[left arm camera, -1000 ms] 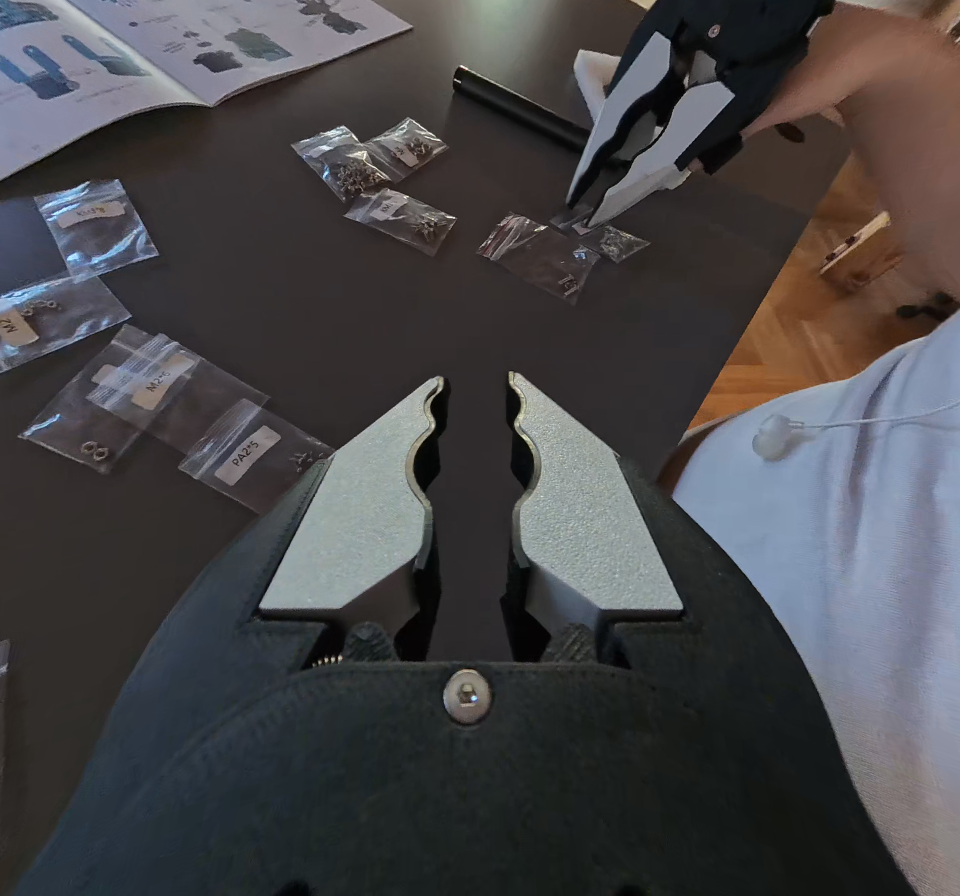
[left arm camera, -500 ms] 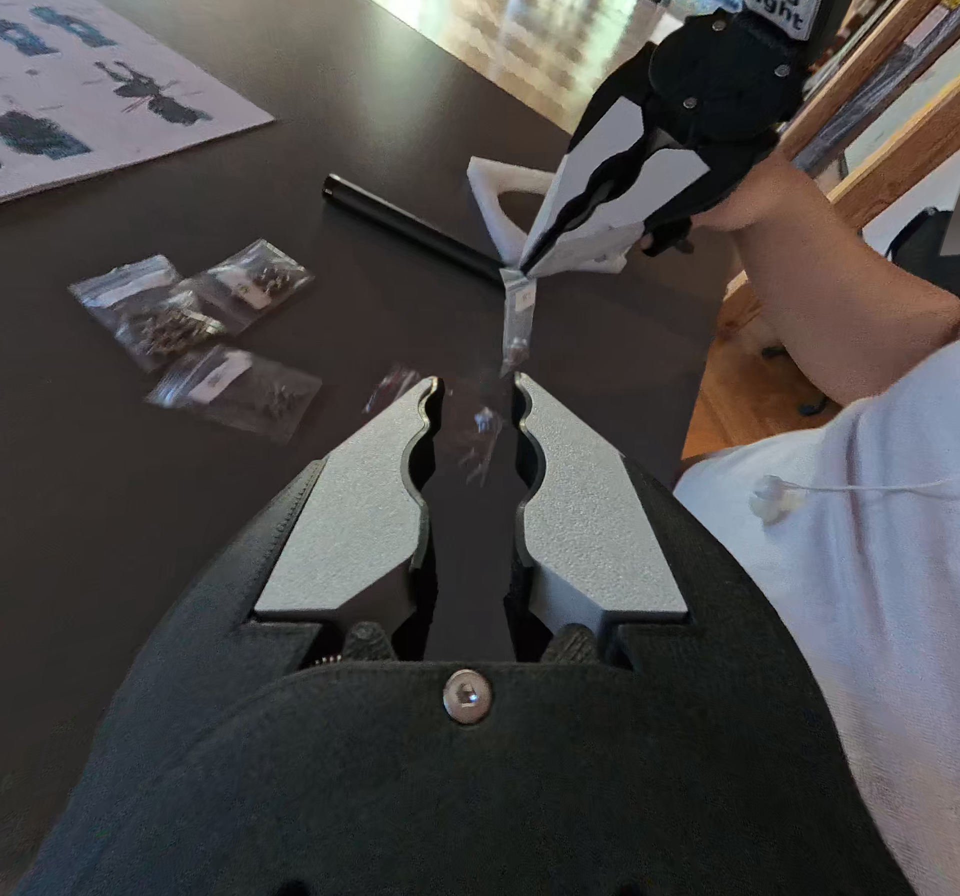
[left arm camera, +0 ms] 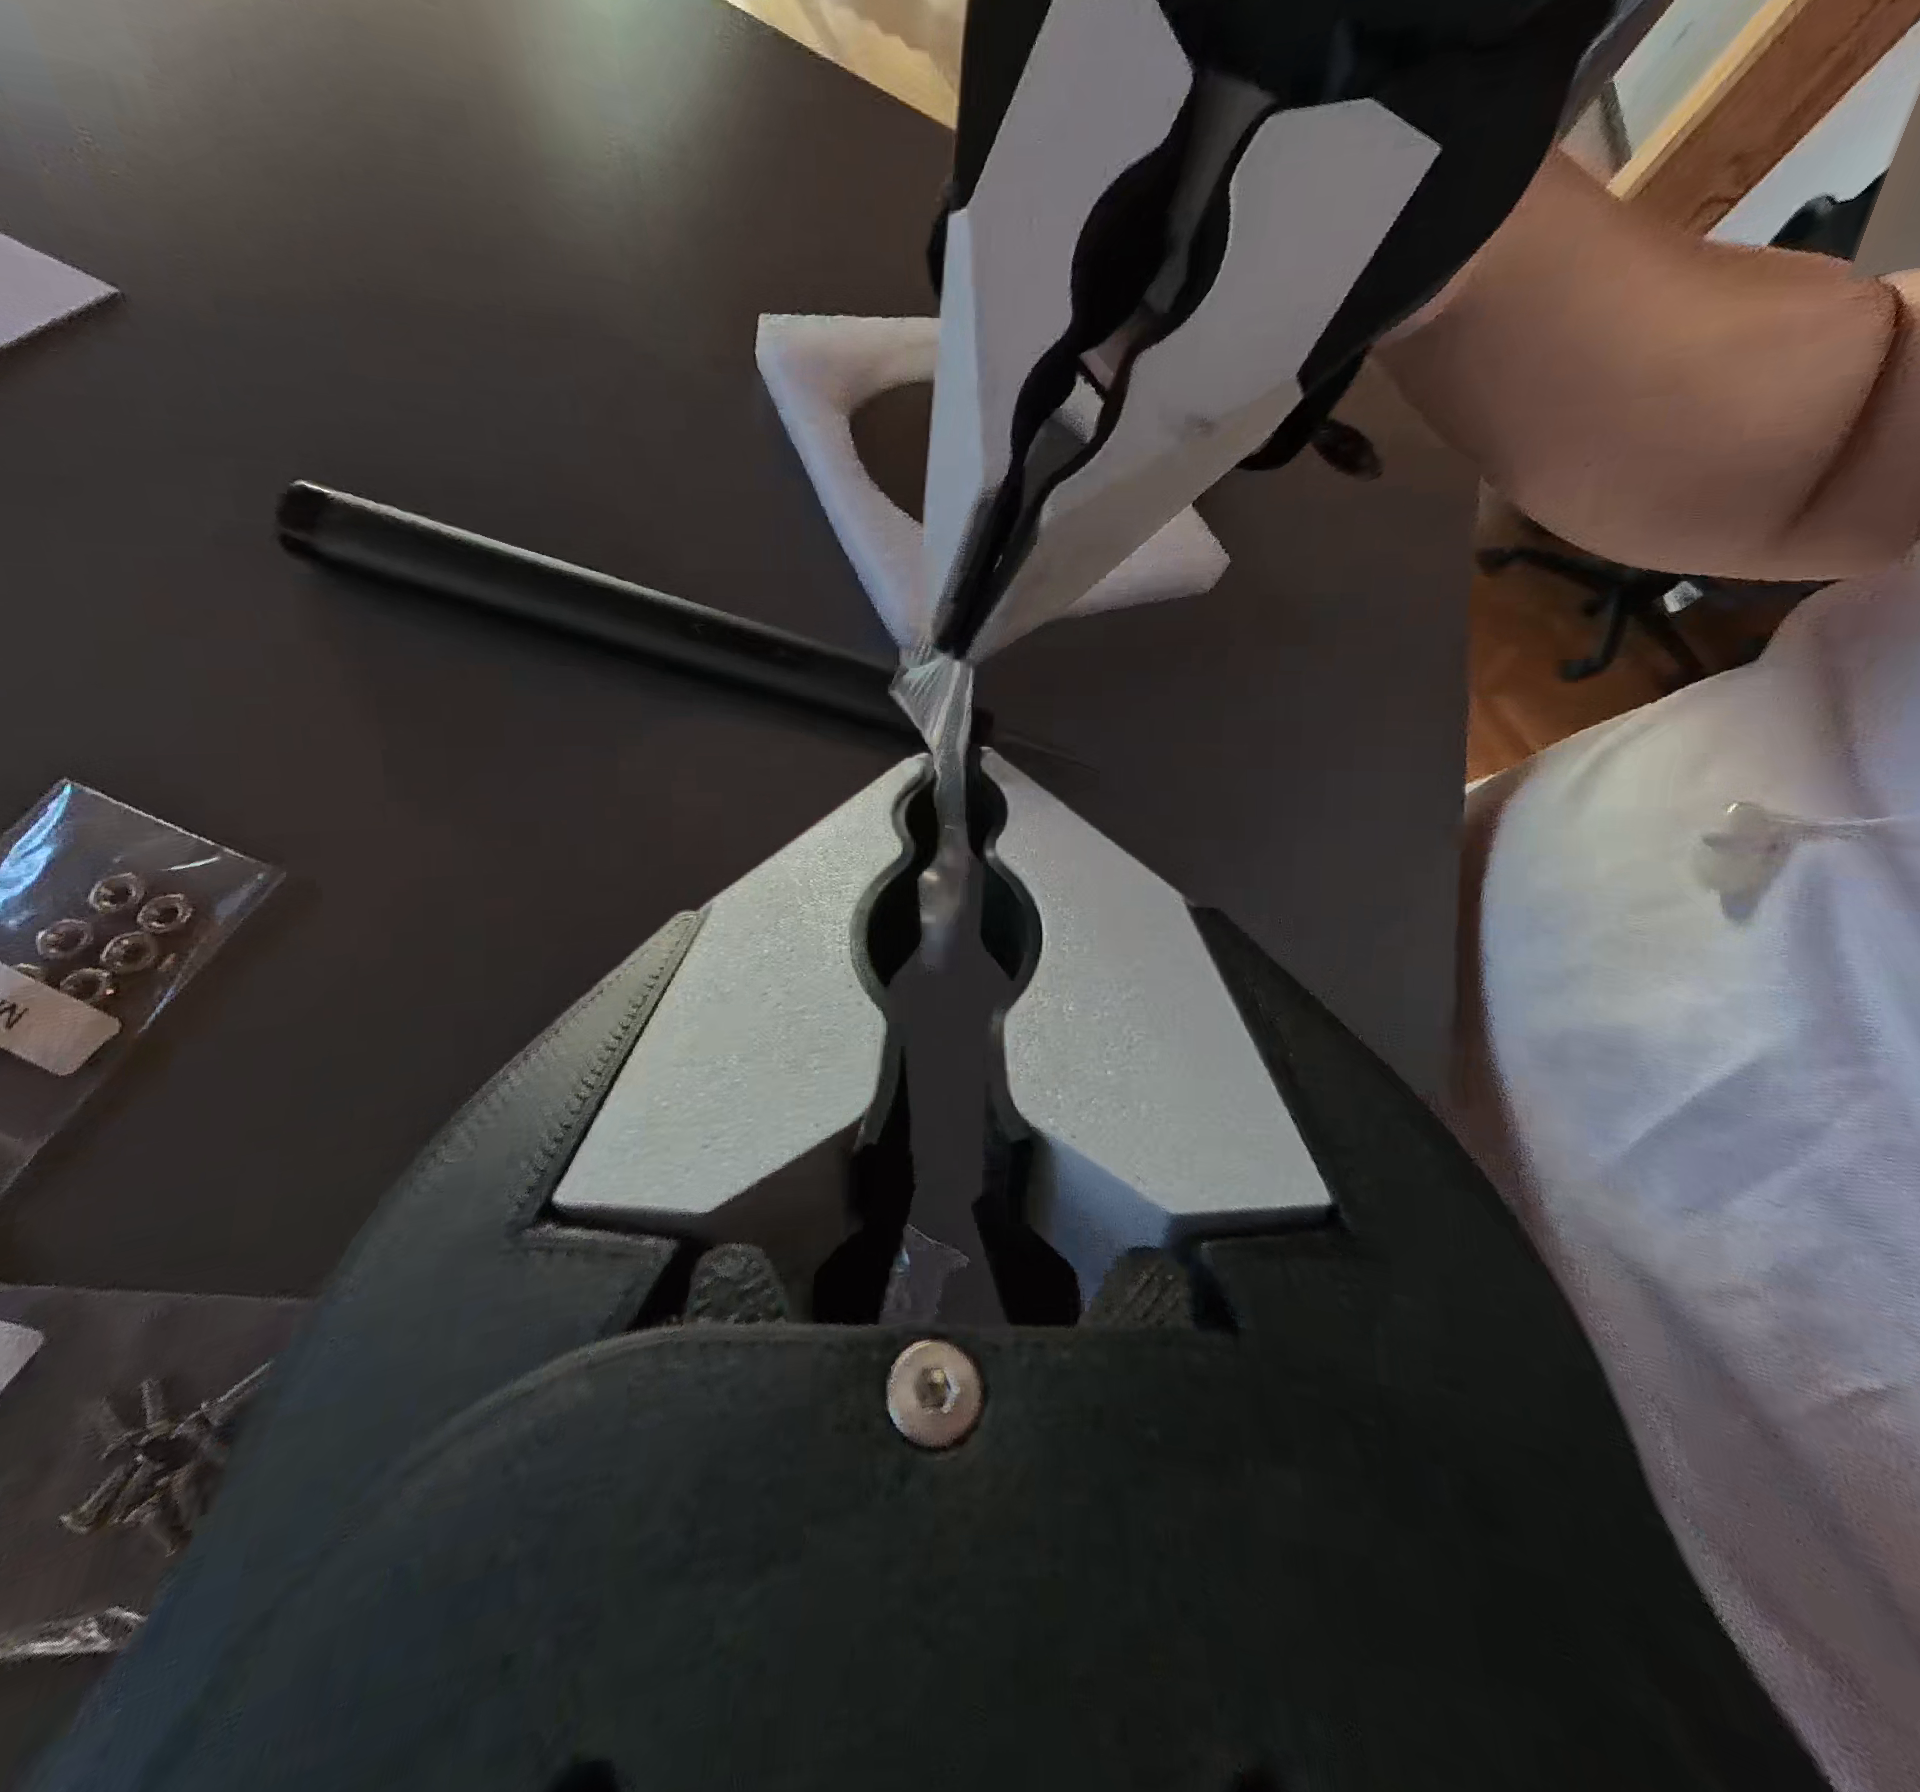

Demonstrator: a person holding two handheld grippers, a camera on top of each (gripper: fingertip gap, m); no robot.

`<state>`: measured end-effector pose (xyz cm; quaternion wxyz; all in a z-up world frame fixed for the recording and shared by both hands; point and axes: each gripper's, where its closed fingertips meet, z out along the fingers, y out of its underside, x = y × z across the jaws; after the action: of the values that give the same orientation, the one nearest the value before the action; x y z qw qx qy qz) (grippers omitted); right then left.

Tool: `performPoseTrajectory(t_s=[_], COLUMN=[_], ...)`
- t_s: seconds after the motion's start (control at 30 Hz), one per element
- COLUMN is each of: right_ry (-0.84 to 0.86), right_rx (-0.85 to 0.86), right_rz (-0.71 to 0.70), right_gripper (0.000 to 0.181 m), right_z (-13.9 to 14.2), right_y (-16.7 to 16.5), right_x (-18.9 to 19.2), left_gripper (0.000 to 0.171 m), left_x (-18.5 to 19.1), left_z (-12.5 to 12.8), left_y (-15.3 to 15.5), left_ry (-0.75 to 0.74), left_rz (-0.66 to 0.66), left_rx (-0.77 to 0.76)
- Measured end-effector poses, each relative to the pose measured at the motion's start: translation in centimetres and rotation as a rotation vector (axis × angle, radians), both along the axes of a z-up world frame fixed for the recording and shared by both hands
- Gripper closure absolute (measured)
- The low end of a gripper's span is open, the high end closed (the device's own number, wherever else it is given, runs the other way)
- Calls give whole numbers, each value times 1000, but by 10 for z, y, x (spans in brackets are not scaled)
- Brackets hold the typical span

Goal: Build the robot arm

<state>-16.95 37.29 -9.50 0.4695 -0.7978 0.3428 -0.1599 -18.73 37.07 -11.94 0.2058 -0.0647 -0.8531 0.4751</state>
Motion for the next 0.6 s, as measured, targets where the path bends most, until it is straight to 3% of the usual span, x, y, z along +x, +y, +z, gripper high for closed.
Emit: performPoseTrajectory(t_s=[0.1, 0.2, 0.37, 0.6], right_ry=[20, 70, 96, 376], right_rx=[65, 202, 281, 405], right_rz=[7, -4, 95, 181], right_gripper=[179, 158, 168, 168], right_z=[-1, 8, 25, 16], right_y=[2, 2, 6, 13], right_x=[6, 16, 26, 37], left_gripper=[171, 171, 171, 171], left_x=[2, 8, 18, 23], left_z=[0, 1, 18, 25], left_y=[3, 10, 18, 26], left_ry=[53, 111, 213, 159], left_rz=[-19, -44, -113, -269], left_rx=[13, 28, -2, -24])
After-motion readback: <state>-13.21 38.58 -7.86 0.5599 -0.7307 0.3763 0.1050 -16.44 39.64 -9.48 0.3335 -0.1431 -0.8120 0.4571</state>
